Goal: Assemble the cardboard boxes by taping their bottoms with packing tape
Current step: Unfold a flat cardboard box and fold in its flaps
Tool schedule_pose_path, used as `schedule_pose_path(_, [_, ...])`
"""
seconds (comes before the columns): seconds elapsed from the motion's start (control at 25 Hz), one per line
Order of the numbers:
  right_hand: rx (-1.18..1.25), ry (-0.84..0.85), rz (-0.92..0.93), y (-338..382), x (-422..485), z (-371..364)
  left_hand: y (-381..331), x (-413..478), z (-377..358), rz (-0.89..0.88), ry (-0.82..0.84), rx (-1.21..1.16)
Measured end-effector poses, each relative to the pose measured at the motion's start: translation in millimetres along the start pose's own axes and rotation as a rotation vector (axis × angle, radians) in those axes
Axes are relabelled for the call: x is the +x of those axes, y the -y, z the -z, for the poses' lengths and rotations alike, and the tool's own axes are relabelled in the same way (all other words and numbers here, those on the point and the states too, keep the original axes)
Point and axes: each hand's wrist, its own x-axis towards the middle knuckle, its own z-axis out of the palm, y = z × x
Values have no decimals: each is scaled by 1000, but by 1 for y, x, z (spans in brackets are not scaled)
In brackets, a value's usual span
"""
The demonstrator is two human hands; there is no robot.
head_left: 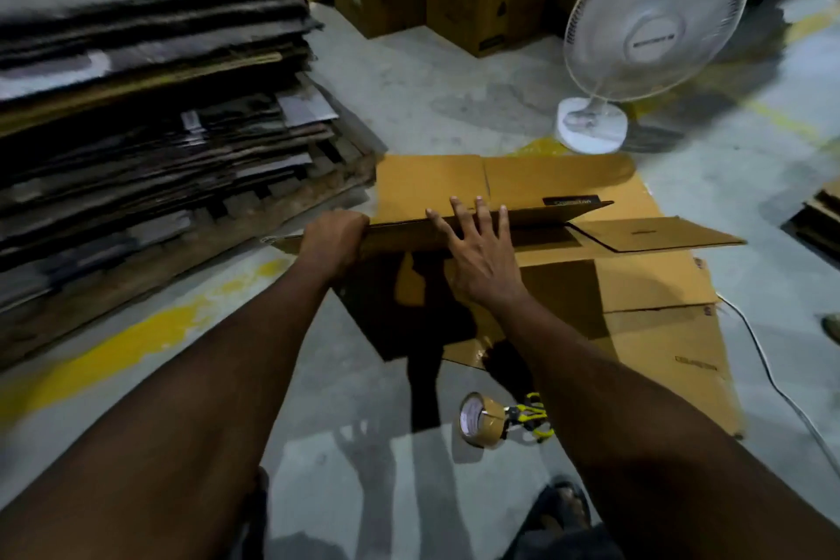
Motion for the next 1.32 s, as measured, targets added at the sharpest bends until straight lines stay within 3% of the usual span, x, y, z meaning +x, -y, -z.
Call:
schedule_pose_path(0.2, [21, -30, -22, 47, 4, 50, 75, -77, 35, 96, 25, -9])
schedule_pose_path(0.44, [59, -135, 254, 153, 42, 71, 161, -160, 54, 312, 143, 74])
schedule_pose_path(0.56, [108, -133, 439, 223, 46, 75, 182, -198, 40, 379, 162, 5])
schedule_pose_path(0.88, [214, -150, 641, 335, -1, 99, 188, -290, 33, 567, -47, -79])
schedule_pose_path(1.16, [198, -41, 588, 371, -28, 124, 237, -412, 45, 739, -110, -140])
schedule_pose_path(1.32, [152, -27, 620, 381, -19, 124, 258, -443, 33, 778, -38, -173])
